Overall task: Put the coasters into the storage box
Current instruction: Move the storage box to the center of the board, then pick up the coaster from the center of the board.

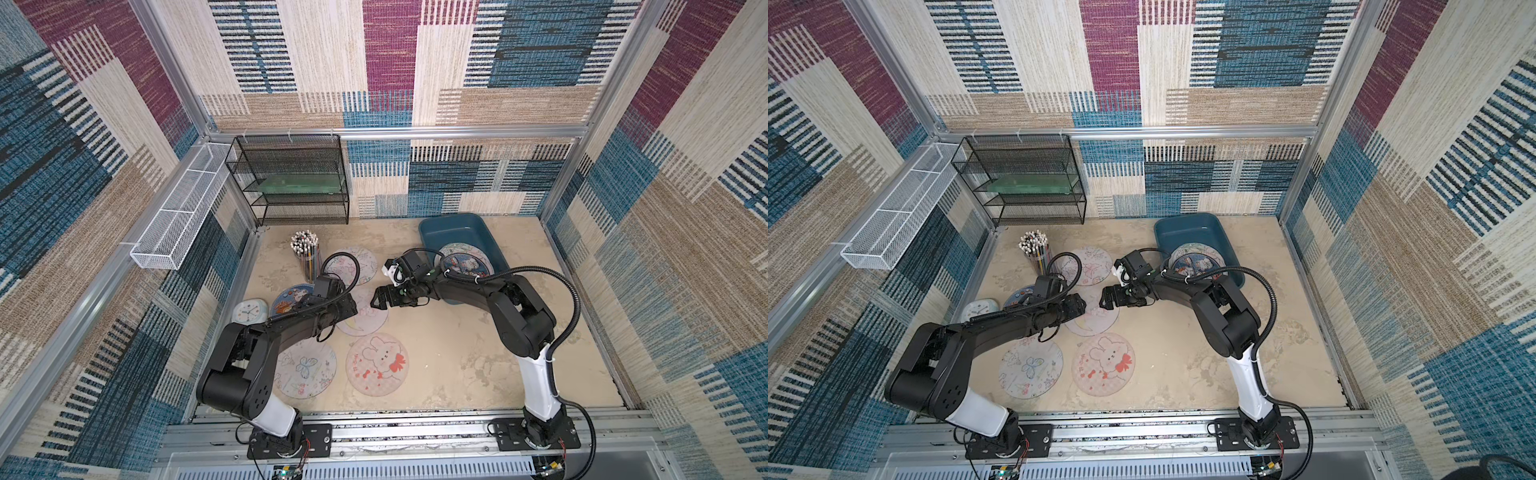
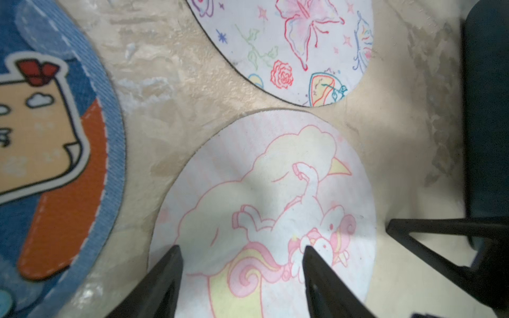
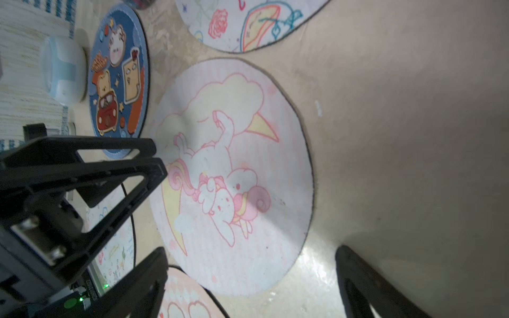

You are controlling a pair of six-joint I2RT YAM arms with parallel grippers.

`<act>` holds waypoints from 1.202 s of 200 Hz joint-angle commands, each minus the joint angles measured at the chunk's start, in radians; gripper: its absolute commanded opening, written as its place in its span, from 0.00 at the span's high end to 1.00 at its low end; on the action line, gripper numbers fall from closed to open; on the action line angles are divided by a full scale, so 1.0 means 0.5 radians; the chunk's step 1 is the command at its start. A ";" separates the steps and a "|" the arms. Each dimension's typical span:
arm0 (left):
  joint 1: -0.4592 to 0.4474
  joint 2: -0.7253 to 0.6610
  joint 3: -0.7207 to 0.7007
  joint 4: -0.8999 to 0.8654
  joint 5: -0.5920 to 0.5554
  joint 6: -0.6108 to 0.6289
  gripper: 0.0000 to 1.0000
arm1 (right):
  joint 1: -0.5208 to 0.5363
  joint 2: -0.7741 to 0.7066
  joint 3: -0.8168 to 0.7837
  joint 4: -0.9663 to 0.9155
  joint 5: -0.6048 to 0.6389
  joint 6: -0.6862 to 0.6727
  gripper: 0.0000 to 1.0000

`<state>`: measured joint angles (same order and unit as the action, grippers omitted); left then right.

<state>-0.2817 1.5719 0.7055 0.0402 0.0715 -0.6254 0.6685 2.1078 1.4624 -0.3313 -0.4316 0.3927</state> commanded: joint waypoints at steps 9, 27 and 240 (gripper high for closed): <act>0.002 0.036 -0.028 -0.066 0.063 -0.050 0.31 | 0.030 0.059 -0.018 0.024 -0.089 0.048 0.03; 0.003 0.040 -0.037 -0.050 0.069 -0.055 0.31 | 0.046 0.081 -0.042 0.078 -0.142 0.072 0.04; 0.007 -0.004 -0.062 0.145 0.268 0.015 0.31 | 0.004 0.129 -0.046 0.310 -0.281 0.161 0.84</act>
<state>-0.2779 1.5814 0.6830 0.1379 0.1246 -0.6308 0.6739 2.1899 1.4349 -0.1467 -0.5835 0.4885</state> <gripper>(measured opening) 0.686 0.184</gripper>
